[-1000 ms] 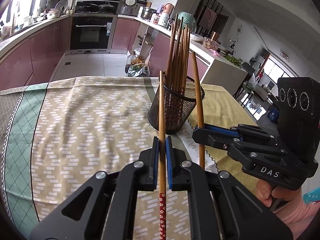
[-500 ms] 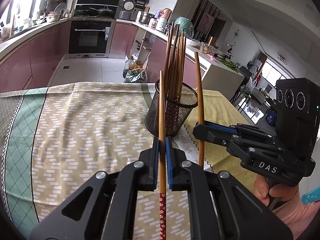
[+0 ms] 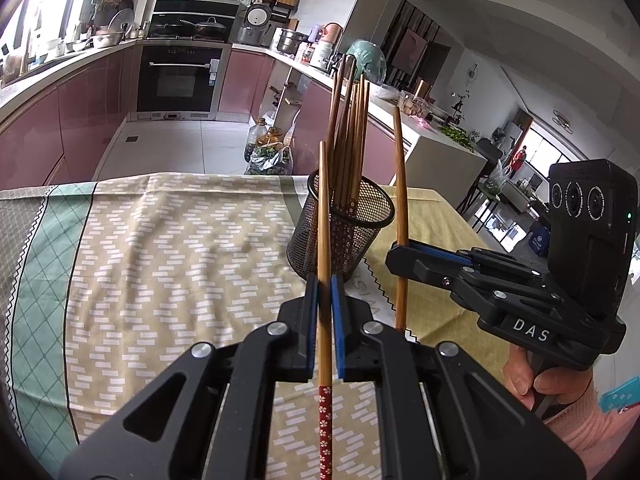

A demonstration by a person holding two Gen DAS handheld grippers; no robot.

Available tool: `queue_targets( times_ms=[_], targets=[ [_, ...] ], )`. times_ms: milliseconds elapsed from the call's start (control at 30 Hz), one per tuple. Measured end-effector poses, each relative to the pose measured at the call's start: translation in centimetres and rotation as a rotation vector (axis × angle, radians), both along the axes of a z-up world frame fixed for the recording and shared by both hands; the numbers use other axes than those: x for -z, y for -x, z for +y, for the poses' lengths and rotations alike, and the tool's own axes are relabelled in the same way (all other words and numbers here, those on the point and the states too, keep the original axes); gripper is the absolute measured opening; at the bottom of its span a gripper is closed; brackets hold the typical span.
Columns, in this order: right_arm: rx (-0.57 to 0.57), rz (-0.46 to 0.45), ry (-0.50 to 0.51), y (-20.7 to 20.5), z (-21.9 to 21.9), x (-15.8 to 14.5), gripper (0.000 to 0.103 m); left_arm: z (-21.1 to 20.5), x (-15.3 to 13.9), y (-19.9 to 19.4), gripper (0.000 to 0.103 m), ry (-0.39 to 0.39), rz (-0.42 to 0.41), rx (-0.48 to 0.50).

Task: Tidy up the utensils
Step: 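Carry both upright chopsticks over the black mesh cup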

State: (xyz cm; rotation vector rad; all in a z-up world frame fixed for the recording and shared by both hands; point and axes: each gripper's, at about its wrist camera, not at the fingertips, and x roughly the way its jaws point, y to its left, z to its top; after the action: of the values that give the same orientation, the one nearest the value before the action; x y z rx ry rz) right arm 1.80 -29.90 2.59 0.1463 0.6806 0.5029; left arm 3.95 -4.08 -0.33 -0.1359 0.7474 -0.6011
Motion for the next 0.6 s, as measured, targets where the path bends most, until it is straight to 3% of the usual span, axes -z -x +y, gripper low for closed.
queue_targets(
  times_ms=[600],
  targets=[
    [0.01,-0.027,-0.005,-0.26,-0.32,-0.71,0.006,-0.29,-0.79,-0.41,0.007,0.007,-0.026,0.002]
  ],
)
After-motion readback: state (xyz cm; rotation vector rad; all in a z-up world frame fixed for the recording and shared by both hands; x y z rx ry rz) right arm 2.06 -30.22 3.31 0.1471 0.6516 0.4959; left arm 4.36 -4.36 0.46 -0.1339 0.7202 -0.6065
